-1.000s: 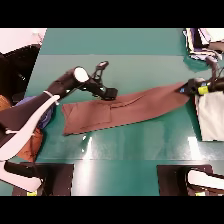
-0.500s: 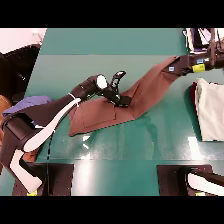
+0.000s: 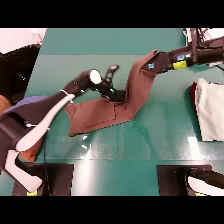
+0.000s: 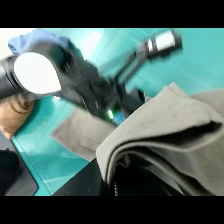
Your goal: Fold the shirts.
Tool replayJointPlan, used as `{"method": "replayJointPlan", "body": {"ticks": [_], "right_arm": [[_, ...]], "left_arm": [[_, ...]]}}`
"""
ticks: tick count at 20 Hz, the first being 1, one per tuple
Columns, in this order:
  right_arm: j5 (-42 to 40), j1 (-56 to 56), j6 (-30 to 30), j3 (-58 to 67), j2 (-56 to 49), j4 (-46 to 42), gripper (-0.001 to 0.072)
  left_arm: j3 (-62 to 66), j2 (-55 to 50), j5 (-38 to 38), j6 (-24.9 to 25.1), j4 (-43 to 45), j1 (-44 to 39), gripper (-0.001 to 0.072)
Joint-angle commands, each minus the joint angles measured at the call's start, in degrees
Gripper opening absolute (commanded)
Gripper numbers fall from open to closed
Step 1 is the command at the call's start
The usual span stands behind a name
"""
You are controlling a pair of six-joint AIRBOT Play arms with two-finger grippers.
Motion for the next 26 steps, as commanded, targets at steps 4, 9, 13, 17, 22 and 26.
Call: {"method": "replayJointPlan", "body": {"ticks": [4,9,13,17,22,26], "right_arm": [[-8.96,13.88,-0.37,0.28,-6.36,8.11,0.0019],[-19.91,28.74,-10.93,0.33,-16.83,17.81,0.0389],[-13.25,29.03,-11.30,0.07,-19.85,10.14,0.0617],[-9.51,19.32,-5.51,-9.05,-14.93,-3.61,0.0613],[-12.00,0.90,-1.92,-25.38,-10.16,-3.63,0.0616],[-11.32,-4.07,-4.37,-26.73,-16.44,5.57,0.0616]], "left_arm": [[0.07,18.60,-3.54,-0.61,14.27,15.76,0.0025],[0.07,31.30,-5.05,-0.61,21.94,26.62,0.0025],[0.07,33.86,-7.34,-0.63,21.88,30.34,0.0025],[-0.02,33.79,-8.57,-0.61,22.08,30.32,0.0025],[-0.07,33.77,-8.98,-0.61,20.59,30.32,0.0025],[-0.07,33.79,-9.11,-0.61,18.67,30.21,0.0025]]}}
